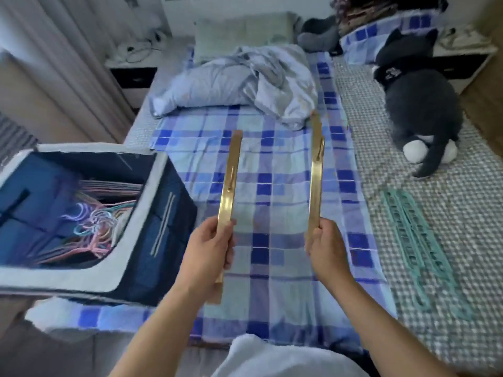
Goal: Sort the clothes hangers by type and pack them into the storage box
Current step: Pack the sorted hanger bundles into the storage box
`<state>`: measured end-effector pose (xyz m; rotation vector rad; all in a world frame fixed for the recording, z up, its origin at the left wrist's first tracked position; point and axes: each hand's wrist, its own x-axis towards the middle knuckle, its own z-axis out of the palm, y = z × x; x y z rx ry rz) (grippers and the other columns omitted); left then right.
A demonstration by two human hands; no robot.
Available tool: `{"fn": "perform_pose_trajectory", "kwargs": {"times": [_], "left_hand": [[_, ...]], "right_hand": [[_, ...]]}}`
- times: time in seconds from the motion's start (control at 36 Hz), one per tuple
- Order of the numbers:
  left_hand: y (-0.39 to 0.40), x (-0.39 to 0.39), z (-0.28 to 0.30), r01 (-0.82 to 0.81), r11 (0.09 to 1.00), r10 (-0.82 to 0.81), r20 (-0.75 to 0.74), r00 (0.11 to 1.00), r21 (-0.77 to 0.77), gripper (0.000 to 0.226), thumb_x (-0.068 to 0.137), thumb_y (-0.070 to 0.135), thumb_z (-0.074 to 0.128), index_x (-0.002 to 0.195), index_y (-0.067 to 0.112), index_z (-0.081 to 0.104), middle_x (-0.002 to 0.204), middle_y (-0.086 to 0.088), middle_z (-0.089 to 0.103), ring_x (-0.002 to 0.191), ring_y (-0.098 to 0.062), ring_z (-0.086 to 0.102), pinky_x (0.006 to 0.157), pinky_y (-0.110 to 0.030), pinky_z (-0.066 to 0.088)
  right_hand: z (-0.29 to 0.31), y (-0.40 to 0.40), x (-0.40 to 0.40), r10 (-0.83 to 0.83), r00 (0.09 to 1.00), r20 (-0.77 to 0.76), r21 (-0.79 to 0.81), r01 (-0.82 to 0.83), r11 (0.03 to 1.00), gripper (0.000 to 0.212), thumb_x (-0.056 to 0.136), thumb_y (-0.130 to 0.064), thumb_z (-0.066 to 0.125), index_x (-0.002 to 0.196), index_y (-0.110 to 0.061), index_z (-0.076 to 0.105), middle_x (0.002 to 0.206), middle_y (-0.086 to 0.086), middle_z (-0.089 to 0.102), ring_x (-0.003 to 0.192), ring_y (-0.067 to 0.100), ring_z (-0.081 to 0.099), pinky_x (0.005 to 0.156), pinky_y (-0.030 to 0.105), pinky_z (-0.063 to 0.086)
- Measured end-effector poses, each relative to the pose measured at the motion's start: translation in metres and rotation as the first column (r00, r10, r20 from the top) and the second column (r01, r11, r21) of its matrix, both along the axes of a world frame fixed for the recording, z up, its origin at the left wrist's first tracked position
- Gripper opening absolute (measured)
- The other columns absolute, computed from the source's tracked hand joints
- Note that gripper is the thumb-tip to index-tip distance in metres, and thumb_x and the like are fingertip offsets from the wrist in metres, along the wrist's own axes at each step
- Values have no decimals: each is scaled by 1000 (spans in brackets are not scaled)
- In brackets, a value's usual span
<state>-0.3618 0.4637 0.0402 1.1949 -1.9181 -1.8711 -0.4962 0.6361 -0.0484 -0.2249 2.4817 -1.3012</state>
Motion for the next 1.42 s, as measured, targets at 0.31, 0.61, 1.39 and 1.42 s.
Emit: {"fn": "perform_pose_trajectory", "kwargs": {"times": [0.31,0.61,1.39,1.42], "left_hand": [[-230,298,67,-307,911,322,12,947,-275,14,104,17,53,104,13,66,55,1,53,43,-12,41,40,-22,30],[-356,375,51,-341,888,370,40,928,-308,15,103,19,54,102,20,69,56,-3,57,42,-19,42,46,-24,33],[-549,326,63,538,759,-329,496,803,-366,21,102,28,52,88,37,64,71,11,70,53,-9,60,51,-23,43],[-553,318,62,583,722,-378,494,783,-372,24,102,28,53,83,39,63,70,11,69,56,-12,62,53,-26,45]], "right_hand": [[69,-234,180,305,935,-182,-224,-341,913,38,100,-53,38,80,-22,47,62,4,59,54,24,57,54,43,48],[88,-334,195,629,753,-192,171,-606,777,15,102,-27,50,87,-29,54,90,-5,56,81,13,58,71,38,47],[-7,-536,174,219,975,27,162,-220,962,32,98,-15,54,129,-15,59,133,6,59,110,23,59,93,35,49],[2,-530,186,162,986,45,87,-165,982,26,99,-17,53,124,-20,61,131,4,60,107,20,60,92,36,50]]}}
